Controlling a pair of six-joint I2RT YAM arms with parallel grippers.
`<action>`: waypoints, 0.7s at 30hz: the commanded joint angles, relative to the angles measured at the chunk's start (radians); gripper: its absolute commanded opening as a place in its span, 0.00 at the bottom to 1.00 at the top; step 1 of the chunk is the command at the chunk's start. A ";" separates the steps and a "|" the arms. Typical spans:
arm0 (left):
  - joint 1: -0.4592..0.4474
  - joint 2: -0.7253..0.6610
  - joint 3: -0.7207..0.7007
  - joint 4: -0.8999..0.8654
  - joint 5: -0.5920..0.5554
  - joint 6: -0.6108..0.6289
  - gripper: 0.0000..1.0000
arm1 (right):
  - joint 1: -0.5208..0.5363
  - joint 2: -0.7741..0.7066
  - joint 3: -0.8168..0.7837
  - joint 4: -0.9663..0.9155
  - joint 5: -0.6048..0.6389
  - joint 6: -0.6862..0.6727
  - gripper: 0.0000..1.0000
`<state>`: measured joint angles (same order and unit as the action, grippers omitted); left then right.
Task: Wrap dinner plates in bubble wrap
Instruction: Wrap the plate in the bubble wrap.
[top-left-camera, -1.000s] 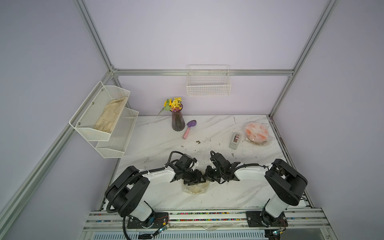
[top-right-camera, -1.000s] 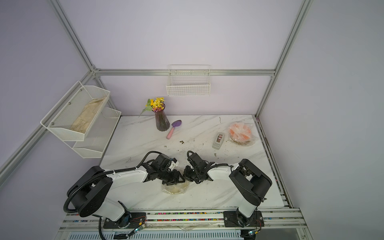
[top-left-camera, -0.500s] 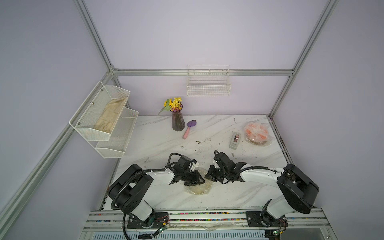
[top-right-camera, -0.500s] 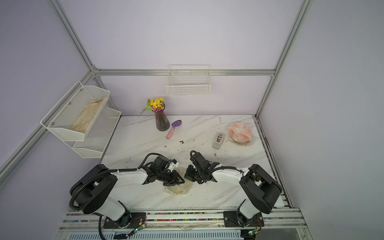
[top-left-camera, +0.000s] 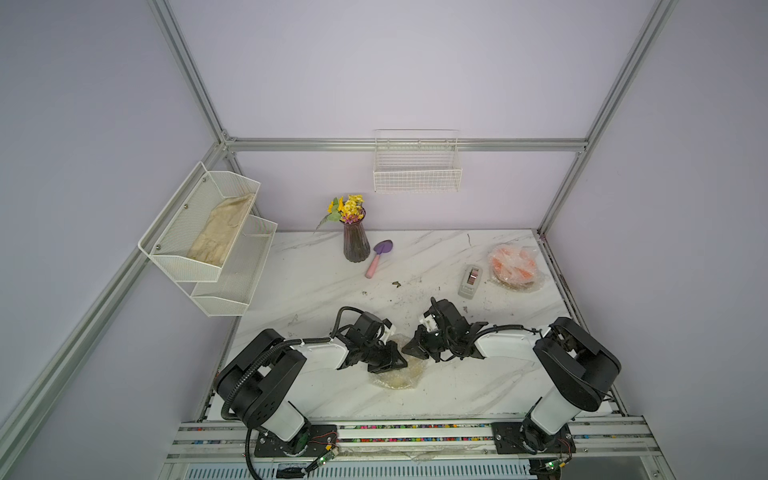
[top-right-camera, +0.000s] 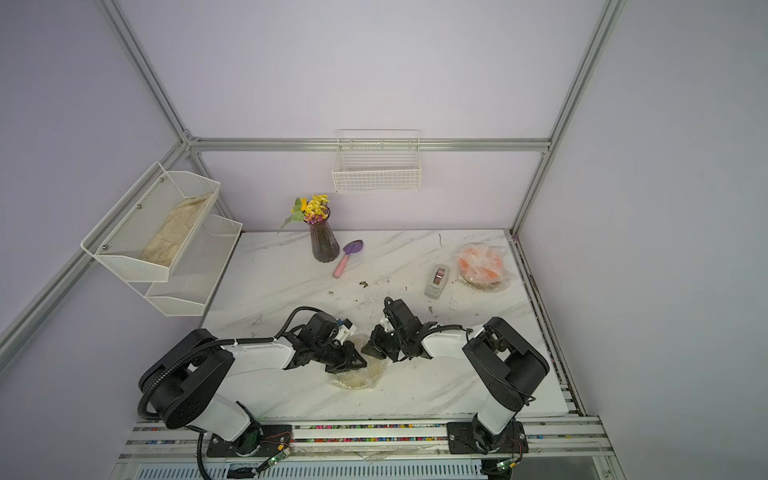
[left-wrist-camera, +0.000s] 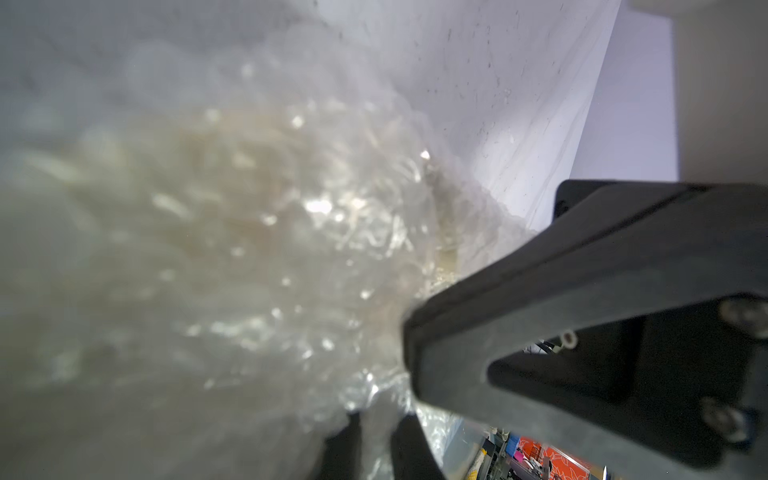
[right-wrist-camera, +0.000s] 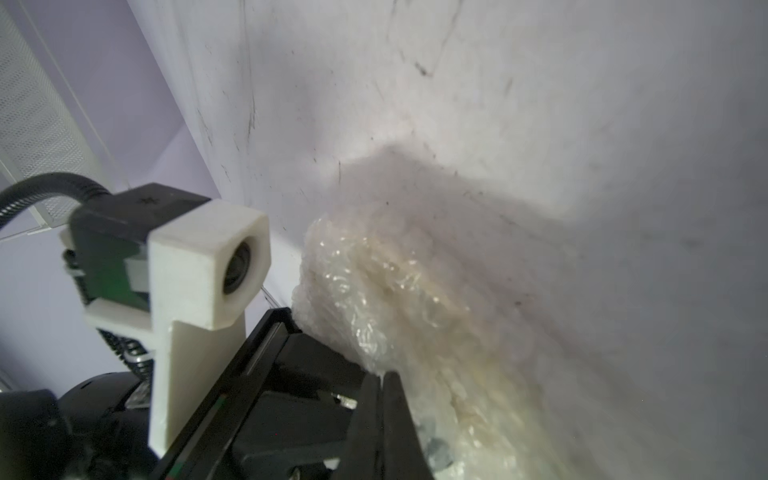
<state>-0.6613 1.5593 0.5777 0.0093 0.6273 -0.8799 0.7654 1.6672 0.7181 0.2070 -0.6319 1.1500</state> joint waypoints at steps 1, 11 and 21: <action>-0.001 0.015 -0.052 -0.118 -0.061 -0.004 0.13 | 0.008 0.018 -0.023 -0.042 -0.033 -0.001 0.00; 0.010 -0.252 0.211 -0.497 -0.235 0.044 0.36 | 0.008 0.038 0.076 -0.536 0.175 -0.331 0.00; 0.014 0.089 0.550 -0.659 -0.236 0.172 0.27 | 0.008 0.071 0.122 -0.563 0.182 -0.382 0.00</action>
<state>-0.6476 1.5578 1.0504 -0.5423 0.3710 -0.7658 0.7715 1.7016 0.8555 -0.2073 -0.5343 0.8055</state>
